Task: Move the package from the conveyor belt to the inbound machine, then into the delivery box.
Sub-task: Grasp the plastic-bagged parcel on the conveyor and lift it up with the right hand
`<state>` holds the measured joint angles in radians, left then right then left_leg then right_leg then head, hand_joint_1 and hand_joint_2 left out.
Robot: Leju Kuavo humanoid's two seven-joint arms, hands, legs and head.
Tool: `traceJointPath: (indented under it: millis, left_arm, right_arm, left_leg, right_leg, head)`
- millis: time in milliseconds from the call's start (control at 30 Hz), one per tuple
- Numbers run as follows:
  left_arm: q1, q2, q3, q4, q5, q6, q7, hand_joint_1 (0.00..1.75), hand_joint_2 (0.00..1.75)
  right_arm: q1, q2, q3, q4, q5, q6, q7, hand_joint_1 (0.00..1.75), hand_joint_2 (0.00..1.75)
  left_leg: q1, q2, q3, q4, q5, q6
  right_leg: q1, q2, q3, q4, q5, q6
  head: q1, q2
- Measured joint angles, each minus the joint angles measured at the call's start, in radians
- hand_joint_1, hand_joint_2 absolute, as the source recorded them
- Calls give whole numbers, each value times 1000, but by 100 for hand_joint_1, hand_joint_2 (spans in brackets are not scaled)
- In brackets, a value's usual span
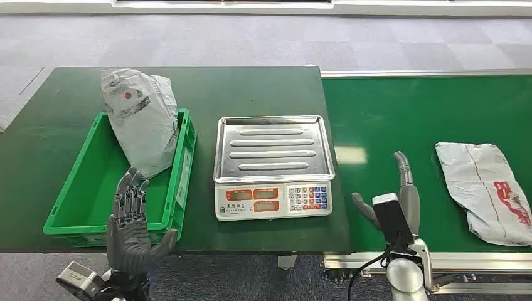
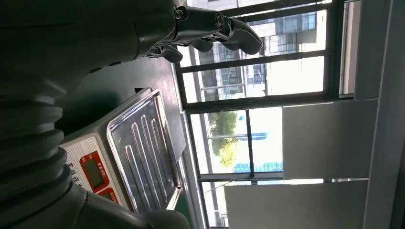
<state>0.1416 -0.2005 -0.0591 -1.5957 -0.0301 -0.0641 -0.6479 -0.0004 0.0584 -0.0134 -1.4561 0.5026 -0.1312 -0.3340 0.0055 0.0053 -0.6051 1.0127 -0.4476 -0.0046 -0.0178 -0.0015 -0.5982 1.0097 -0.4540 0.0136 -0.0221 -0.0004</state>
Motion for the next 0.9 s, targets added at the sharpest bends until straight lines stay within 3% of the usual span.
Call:
traceJointPath:
  millis: [133,233,367,467,633,800,900]
  left_arm:
    - [2,1,3,-2,0,0,-1,0,175]
    - [0,3,3,-3,1,-1,-3,0,175]
    - [-33,7,1,15,14,-7,-11,0,175]
    - [-54,9,-4,33,36,-4,-13,0,175]
    - [-60,15,-21,53,55,-2,-14,0,175]
    - [-59,20,-26,60,71,-2,-11,0,175]
    - [-58,22,-26,60,74,-2,-8,0,175]
  right_arm:
    - [-27,-13,-7,23,22,-9,3,0,175]
    - [-64,-29,-12,60,124,-80,36,0,175]
    - [-304,-138,-57,313,298,-196,145,0,175]
    - [-517,-244,-105,570,366,-213,236,0,175]
    - [-708,-364,-126,884,475,-163,483,0,175]
    - [-736,-413,-134,1037,513,-32,630,0,175]
    - [-725,-430,-148,1088,510,30,670,0,175]
  left_leg:
    - [0,0,0,0,0,0]
    - [0,0,-1,0,1,0]
    - [-2,2,-2,1,3,2]
    - [-3,1,-3,3,6,4]
    - [-3,-5,-4,4,7,5]
    - [-3,-5,-5,3,6,5]
    - [-3,-6,-6,3,6,6]
  right_leg:
    - [0,-1,0,0,0,1]
    - [0,-1,0,0,1,0]
    - [-2,3,-3,0,5,3]
    - [-3,2,-2,0,8,6]
    - [-3,-4,-1,0,9,7]
    - [-3,-4,-2,0,7,7]
    - [-3,-5,-3,0,7,7]
  head:
    - [0,0]
    - [0,0]
    - [0,0]
    - [0,0]
    - [0,0]
    - [0,0]
    - [0,0]
